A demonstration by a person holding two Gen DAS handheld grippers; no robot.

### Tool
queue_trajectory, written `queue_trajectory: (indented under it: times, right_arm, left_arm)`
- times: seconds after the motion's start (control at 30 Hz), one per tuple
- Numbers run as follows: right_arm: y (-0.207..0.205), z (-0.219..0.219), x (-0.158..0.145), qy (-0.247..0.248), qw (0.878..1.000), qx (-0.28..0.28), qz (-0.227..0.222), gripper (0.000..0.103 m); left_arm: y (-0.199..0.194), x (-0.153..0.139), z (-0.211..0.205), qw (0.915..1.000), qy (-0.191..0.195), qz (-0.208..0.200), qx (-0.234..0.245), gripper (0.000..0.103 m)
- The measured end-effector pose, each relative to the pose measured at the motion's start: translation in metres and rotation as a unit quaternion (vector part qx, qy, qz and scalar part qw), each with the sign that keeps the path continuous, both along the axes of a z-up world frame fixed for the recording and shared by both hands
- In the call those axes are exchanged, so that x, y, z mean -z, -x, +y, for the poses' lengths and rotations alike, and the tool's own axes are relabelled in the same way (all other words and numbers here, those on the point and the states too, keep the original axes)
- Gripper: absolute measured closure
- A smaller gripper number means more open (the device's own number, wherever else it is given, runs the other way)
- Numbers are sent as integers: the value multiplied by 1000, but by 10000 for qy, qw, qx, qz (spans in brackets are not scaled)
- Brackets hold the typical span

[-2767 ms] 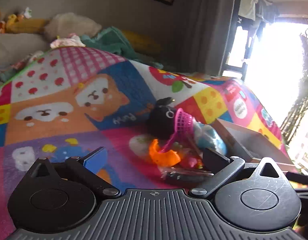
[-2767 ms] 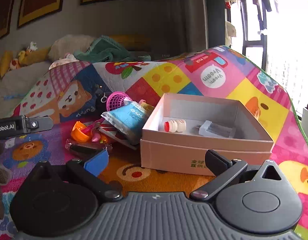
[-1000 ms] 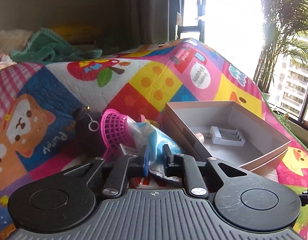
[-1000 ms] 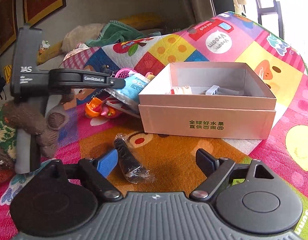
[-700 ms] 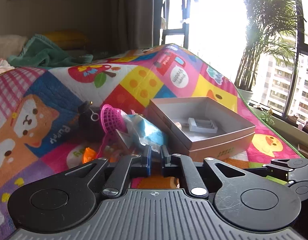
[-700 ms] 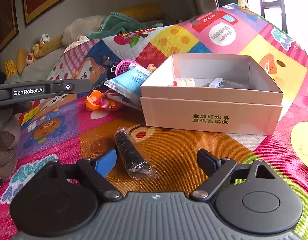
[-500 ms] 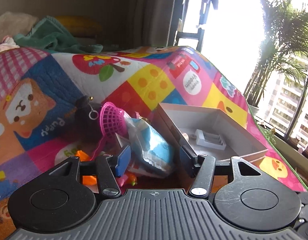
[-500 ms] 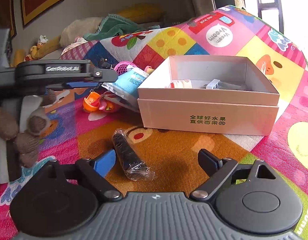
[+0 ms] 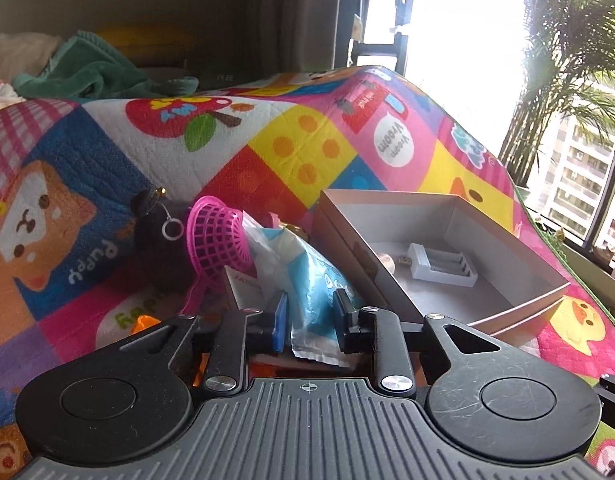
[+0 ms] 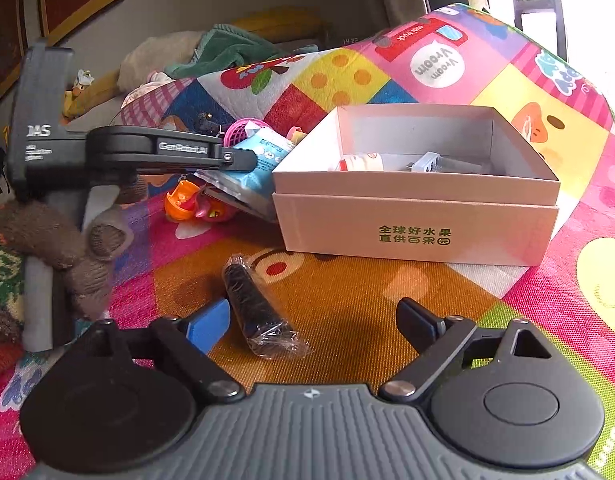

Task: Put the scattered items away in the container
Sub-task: 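Grasp the blue plastic packet with the left tool, then lift the blue packet with the left tool and carry it toward the box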

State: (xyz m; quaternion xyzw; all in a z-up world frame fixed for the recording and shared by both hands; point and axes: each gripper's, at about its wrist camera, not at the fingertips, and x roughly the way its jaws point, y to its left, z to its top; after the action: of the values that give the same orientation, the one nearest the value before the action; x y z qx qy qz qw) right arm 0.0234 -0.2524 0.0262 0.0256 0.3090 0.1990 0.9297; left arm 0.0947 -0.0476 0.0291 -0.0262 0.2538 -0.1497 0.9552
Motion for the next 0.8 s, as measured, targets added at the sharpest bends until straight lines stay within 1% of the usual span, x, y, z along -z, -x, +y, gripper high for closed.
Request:
queue_trajectory:
  times: [0.03,0.1,0.17,0.23,0.27,0.33,0.37,0.4,0.43,0.47,0.5,0.53,0.57,0.63,0.67,0.7,0.73,0.77,0.8]
  right_arm:
    - [0,0,0,9,10000,-9,7,12]
    - [-1,0,0,16,10000,-21,27,12]
    - [-1,1,1,40,10000,-45,71,12]
    - [-3,3,2,98,9998,-74,136,12]
    - [-3,5,2,138,9997,-88,161,12]
    - [-3,9,2,283,9994,-100,143,12]
    - [-1,12,1,382,9992,-104,92,12]
    - [2,15,1,520,9986,-131,7,12]
    - [5,18,0,639,9977,-190,-71,12]
    - [8,21,-1,758,9967,-265,-145,12]
    - [10,23,-2,911,9950,-331,-223,12]
    - [12,25,-2,1127,9925,-353,-304,12]
    - [13,26,-2,1405,9887,-317,-409,12]
    - [14,23,0,2085,9757,-10,-667,12]
    - [14,20,1,2373,9678,269,-796,12]
    - [13,15,1,2539,9618,514,-885,12]
    - [12,6,0,2518,9612,698,-881,12]
    - [11,-3,-2,2243,9686,744,-766,12]
    - [11,-13,-5,1830,9785,729,-613,11]
  left_arm:
    - [12,-4,4,9999,35,-25,113,88]
    - [39,-11,14,9994,109,-15,340,91]
    - [66,-14,27,9979,257,137,578,91]
    - [85,-11,39,9962,394,342,694,91]
    - [91,-8,44,9960,393,415,687,91]
    - [99,0,50,9972,187,462,549,86]
    - [100,4,52,9977,74,486,463,79]
    - [99,9,55,9974,80,573,436,73]
    - [97,12,59,9960,245,710,491,51]
    - [95,14,62,9931,526,857,598,31]
    - [93,15,63,9904,763,928,680,24]
    - [92,13,61,9897,861,902,709,14]
    - [91,11,56,9907,835,810,707,9]
    - [87,6,44,9936,680,586,679,9]
    - [83,4,37,9942,672,524,658,8]
    - [77,2,31,9943,697,502,636,8]
    - [70,2,24,9944,704,495,607,8]
    - [62,2,17,9950,670,473,574,8]
    - [55,4,10,9958,601,432,543,8]
